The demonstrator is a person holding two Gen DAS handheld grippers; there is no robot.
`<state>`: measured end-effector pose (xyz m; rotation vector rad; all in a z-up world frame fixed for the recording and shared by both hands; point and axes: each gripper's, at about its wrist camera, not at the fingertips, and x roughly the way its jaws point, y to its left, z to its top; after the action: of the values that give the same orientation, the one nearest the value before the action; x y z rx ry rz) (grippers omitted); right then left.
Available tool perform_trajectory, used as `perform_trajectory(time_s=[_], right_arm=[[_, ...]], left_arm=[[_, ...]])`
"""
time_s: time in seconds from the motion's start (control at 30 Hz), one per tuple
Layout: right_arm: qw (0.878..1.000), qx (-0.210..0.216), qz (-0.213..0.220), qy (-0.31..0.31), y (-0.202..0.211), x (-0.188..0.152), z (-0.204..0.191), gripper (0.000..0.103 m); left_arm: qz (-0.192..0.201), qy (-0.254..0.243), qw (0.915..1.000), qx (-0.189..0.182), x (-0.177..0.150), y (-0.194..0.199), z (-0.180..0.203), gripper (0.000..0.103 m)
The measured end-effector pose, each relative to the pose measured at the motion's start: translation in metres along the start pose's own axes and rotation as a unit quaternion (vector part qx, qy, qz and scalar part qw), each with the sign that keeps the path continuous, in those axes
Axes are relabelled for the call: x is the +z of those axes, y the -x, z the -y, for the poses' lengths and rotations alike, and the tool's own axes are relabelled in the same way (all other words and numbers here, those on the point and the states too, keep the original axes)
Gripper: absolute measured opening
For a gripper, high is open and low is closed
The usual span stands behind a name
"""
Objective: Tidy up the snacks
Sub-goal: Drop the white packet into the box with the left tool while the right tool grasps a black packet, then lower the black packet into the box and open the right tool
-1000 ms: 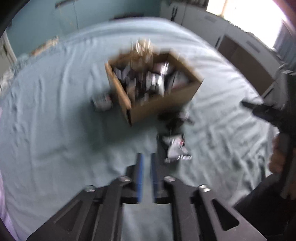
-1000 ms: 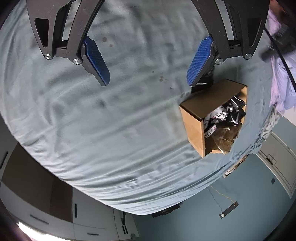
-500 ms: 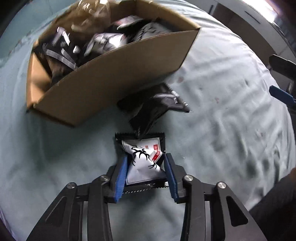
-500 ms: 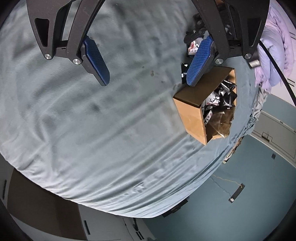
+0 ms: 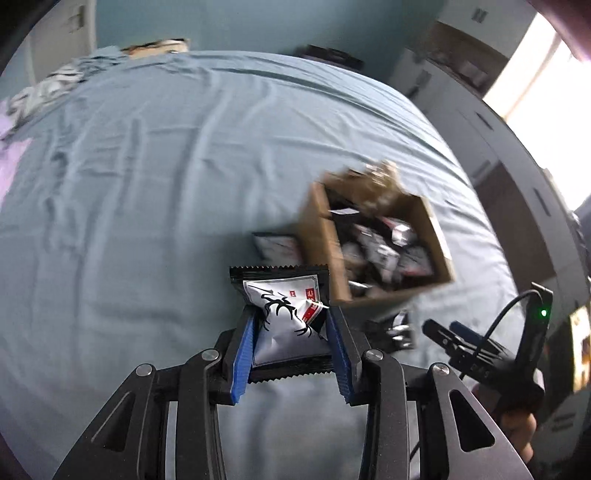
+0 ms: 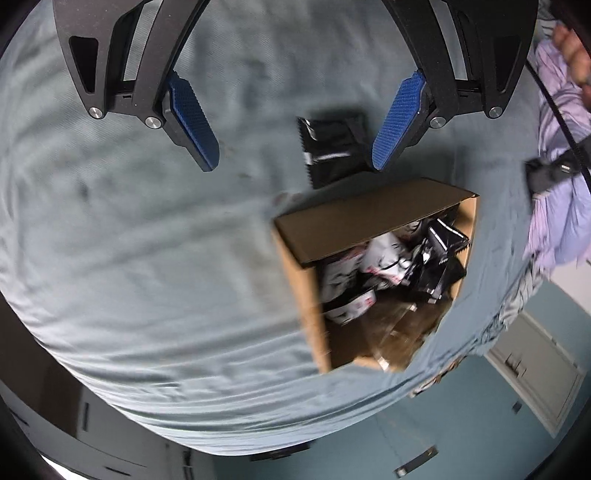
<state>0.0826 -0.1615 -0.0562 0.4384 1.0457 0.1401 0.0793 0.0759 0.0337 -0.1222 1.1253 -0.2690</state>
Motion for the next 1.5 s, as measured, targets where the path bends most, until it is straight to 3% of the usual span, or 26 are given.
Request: perform_trajectory(time_s=[0.1,0.23,0.27,0.3,0.37,0.53,0.73,0.83,0.93,1.03,1.1,1.23,1.33,1.37,1.4,1.47,1.5], right_arm=[[1.000,0.010,-0.015,0.008,-0.021,0.002,-0.014,0.085],[0.998,-0.019,-0.032,0.059,-0.050,0.000,-0.033,0.082],[0.996,-0.026,-0.037,0.076,-0.056,-0.001,-0.037,0.074],[0.995,-0.029,-0.045,0.085,-0.061,-0.002,-0.040,0.050],[0.994,-0.030,-0.043,0.091,-0.064,-0.001,-0.041,0.050],[0.996,0.010,-0.042,0.075,-0.051,0.001,-0.035,0.027],[0.997,0.044,-0.003,0.057,-0.005,-0.007,-0.013,0.025],[0.996,0.062,0.048,0.028,0.039,-0.016,0.004,0.025],[0.992,0.071,0.101,-0.004,0.083,-0.037,0.024,0.025],[0.984,0.094,0.145,-0.049,0.116,-0.061,0.046,0.025],[0.977,0.108,0.170,-0.073,0.132,-0.075,0.060,0.025],[0.970,0.130,0.178,-0.106,0.139,-0.103,0.069,0.025],[0.971,0.123,0.165,-0.118,0.130,-0.106,0.076,0.025],[0.972,0.120,0.162,-0.121,0.127,-0.105,0.078,0.025],[0.973,0.116,0.159,-0.122,0.124,-0.101,0.078,0.025],[0.974,0.110,0.154,-0.121,0.121,-0.099,0.076,0.025],[0.975,0.110,0.152,-0.120,0.121,-0.098,0.075,0.025]], left_arm=[[-0.002,0.013,0.9997,0.019,0.008,-0.007,-0.019,0.037],[-0.015,0.042,0.9990,0.003,0.011,-0.018,-0.030,0.037],[-0.014,0.043,0.9990,0.005,0.012,-0.018,-0.030,0.037],[-0.012,0.042,0.9990,0.009,0.013,-0.017,-0.030,0.037],[-0.004,0.039,0.9992,0.008,0.014,-0.022,-0.025,0.037],[0.019,-0.006,0.9998,-0.005,0.015,-0.024,0.004,0.037],[0.035,-0.043,0.9984,-0.003,0.004,-0.024,0.028,0.037],[0.040,-0.065,0.9971,0.008,-0.007,-0.019,0.037,0.037],[0.039,-0.072,0.9966,-0.006,-0.014,-0.010,0.045,0.037],[0.020,-0.049,0.9978,-0.039,-0.003,-0.012,0.051,0.037],[0.029,-0.056,0.9977,-0.026,0.010,-0.012,0.063,0.037],[0.061,-0.080,0.9949,0.001,0.039,-0.013,0.092,0.037],[0.050,-0.091,0.9945,0.007,0.053,-0.022,0.108,0.039],[0.046,-0.096,0.9943,0.007,0.055,-0.024,0.111,0.046],[0.039,-0.102,0.9940,0.006,0.057,-0.025,0.113,0.064],[0.038,-0.110,0.9931,0.012,0.054,-0.019,0.114,0.087],[0.047,-0.114,0.9922,0.018,0.049,-0.012,0.112,0.088]])
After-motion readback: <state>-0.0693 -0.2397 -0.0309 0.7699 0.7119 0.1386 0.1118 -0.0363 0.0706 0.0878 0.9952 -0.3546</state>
